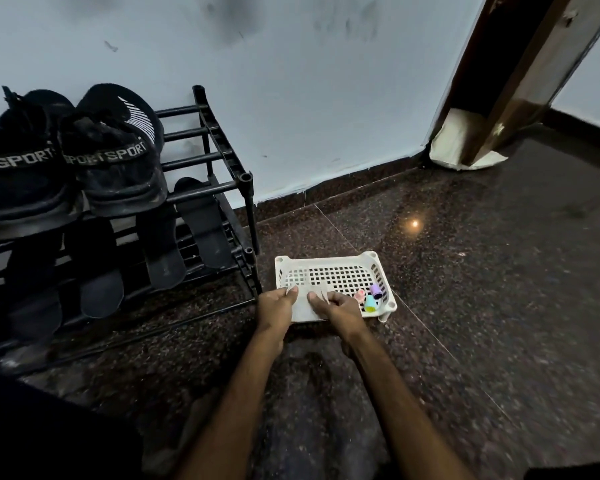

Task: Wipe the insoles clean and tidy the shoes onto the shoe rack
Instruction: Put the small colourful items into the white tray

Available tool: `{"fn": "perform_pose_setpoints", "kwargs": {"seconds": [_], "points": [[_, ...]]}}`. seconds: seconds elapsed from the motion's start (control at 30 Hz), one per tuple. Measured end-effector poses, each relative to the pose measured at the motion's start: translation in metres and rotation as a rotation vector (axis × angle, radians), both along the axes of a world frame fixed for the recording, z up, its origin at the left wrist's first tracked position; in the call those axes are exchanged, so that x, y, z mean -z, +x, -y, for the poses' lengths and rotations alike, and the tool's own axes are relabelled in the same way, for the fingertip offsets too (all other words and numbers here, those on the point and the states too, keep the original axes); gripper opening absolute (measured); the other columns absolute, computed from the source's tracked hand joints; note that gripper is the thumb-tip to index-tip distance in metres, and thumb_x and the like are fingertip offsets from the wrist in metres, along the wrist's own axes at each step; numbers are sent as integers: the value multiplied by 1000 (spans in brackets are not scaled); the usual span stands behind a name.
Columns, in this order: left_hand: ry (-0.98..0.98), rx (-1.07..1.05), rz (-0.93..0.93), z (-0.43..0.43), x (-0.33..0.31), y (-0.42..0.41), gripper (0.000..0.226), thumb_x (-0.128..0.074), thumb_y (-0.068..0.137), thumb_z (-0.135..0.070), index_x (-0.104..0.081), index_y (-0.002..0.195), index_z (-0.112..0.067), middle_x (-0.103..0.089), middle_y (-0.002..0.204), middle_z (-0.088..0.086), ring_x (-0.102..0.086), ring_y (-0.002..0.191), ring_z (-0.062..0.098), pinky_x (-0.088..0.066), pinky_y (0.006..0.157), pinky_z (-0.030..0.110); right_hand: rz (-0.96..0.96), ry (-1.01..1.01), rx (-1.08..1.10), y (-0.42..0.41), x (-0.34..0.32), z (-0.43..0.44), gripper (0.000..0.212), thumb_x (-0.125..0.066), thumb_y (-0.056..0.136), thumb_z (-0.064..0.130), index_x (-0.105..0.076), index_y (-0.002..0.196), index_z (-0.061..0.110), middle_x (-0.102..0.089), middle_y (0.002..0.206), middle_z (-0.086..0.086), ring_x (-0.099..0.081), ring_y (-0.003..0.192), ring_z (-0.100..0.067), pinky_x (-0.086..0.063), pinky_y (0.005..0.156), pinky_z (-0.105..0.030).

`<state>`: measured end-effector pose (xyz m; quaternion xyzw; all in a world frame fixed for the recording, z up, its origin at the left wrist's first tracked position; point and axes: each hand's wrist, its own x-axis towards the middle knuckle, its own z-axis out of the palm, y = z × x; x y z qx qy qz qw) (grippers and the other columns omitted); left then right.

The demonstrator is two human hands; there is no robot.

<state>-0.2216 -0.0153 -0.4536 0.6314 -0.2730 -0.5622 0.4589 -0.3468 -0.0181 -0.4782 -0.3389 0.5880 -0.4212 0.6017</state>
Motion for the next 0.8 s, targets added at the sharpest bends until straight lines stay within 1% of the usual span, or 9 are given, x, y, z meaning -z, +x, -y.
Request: {"fn": "perform_pose_setpoints", "kwargs": {"seconds": [0.07,0.17,0.23,0.33,0.47,0.57,0.67,0.73,0.8], "points": [[-10,5,32,-2,2,3,23,-55,99,-11,-70,108,3,-72,105,21,-63,79,24,-46,55,24,-18,-17,72,-2,0,2,21,-72,88,18,-72,97,-1,-74,102,-18,-70,91,-27,-55,91,-43],[10,-43,28,-5,8,7,23,-55,99,-11,-69,109,5,-72,103,18,-65,85,26,-51,72,36,-48,-17,89,-2,2,1,18,-67,92,19,-74,95,2,-75,97,-13,-70,89,-27,-56,86,-41],[30,-47,-16,-7,11,5,22,-54,100,-9,-67,110,5,-71,104,16,-66,87,26,-55,78,38,-259,-109,80,2,0,0,17,-66,92,21,-73,90,5,-74,89,-5,-67,85,-24,-53,75,-32],[71,-40,-127,-10,11,0,21,-52,100,-8,-65,114,0,-68,104,17,-65,76,22,-56,57,25,-662,-353,135,12,-11,-3,11,-67,89,16,-70,94,7,-68,90,-4,-60,83,-18,-39,70,-24],[106,-73,-253,-11,7,-8,20,-54,99,-9,-64,116,-3,-67,94,11,-62,68,15,-53,46,20,-1002,-591,-44,26,-19,-12,17,-63,88,15,-67,104,10,-62,100,-6,-54,93,-22,-46,79,-35],[122,-120,-282,-9,7,-12,24,-53,99,-8,-63,118,2,-62,79,5,-60,51,4,-49,45,17,-1119,-633,-133,34,-17,-17,20,-60,87,16,-68,104,7,-63,98,-11,-56,91,-29,-47,74,-39],[139,-153,-353,-4,9,-9,23,-50,102,-16,-65,103,2,-65,79,8,-62,55,9,-49,48,17,-1208,-675,-221,37,-13,-17,22,-57,89,19,-69,103,9,-63,98,-11,-56,89,-32,-49,74,-41],[129,-167,-458,-3,7,-7,33,-45,104,-24,-64,89,-2,-69,69,5,-62,46,7,-47,43,15,-1189,-673,-298,36,-9,-21,36,-45,93,32,-67,115,13,-61,110,-11,-54,97,-30,-49,82,-42],[103,-149,-522,-4,3,-4,38,-46,104,-32,-65,92,-1,-72,77,10,-66,50,9,-49,44,16,-1162,-633,-432,34,-5,-28,60,-28,92,47,-52,138,18,-48,138,-10,-44,120,-30,-43,98,-45]]}}
